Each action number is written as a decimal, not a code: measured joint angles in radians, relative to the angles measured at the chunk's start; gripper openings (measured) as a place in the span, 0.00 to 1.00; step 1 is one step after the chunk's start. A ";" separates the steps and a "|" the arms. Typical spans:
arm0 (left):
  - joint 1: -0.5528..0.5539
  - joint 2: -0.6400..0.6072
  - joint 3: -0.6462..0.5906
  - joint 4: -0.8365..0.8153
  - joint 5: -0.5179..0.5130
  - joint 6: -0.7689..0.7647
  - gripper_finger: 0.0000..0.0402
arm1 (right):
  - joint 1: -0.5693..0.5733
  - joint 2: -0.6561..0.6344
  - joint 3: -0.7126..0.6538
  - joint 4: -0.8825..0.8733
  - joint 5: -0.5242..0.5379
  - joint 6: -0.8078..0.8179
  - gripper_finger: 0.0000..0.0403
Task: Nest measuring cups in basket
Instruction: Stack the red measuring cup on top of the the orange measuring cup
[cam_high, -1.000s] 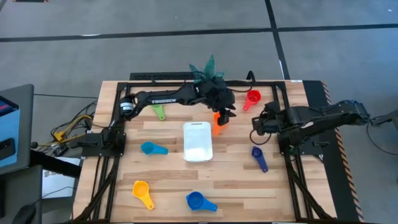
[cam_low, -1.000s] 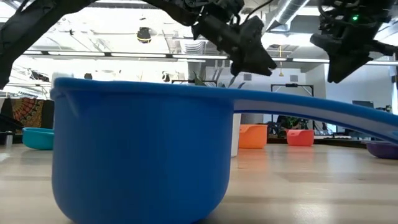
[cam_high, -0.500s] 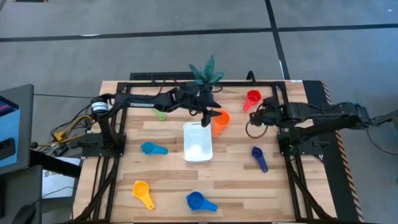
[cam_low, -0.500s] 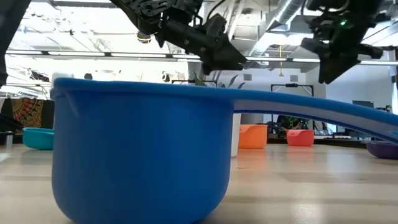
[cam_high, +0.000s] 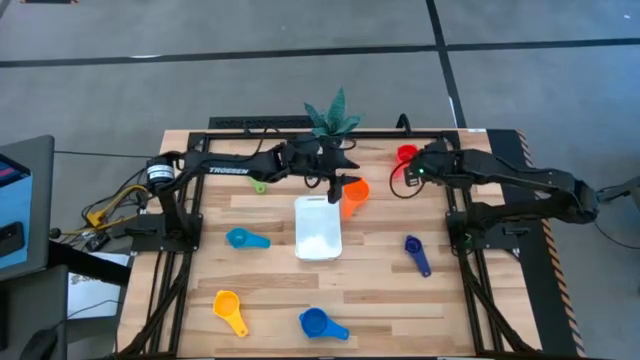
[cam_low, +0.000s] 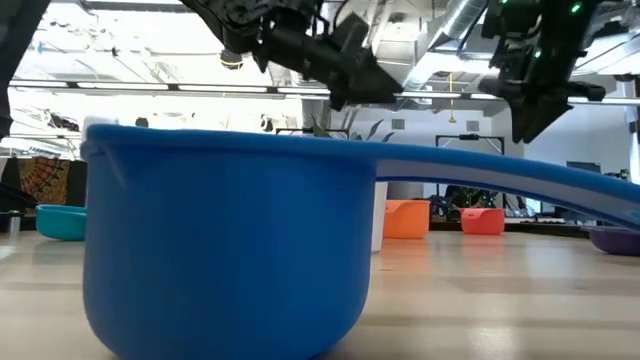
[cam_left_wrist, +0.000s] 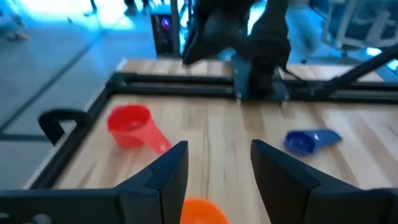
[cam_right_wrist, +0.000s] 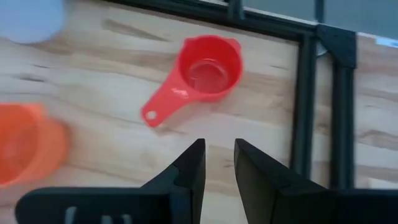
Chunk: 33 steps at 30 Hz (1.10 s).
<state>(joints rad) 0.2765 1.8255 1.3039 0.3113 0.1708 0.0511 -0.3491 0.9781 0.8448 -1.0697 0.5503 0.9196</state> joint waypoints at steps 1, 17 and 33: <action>0.007 0.021 0.020 -0.003 0.020 -0.011 0.40 | 0.005 -0.010 0.000 0.005 0.001 0.011 0.27; 0.023 0.237 0.191 0.082 -0.073 -0.056 0.40 | -0.164 -0.002 0.000 0.090 -0.008 -0.160 0.27; 0.024 0.691 0.760 -0.187 -0.150 -0.100 0.41 | -0.149 -0.146 -0.128 0.093 -0.087 -0.142 0.27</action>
<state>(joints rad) 0.3008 2.5165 2.0635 0.1245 0.0210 -0.0494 -0.4980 0.8316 0.7170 -0.9767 0.4633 0.7773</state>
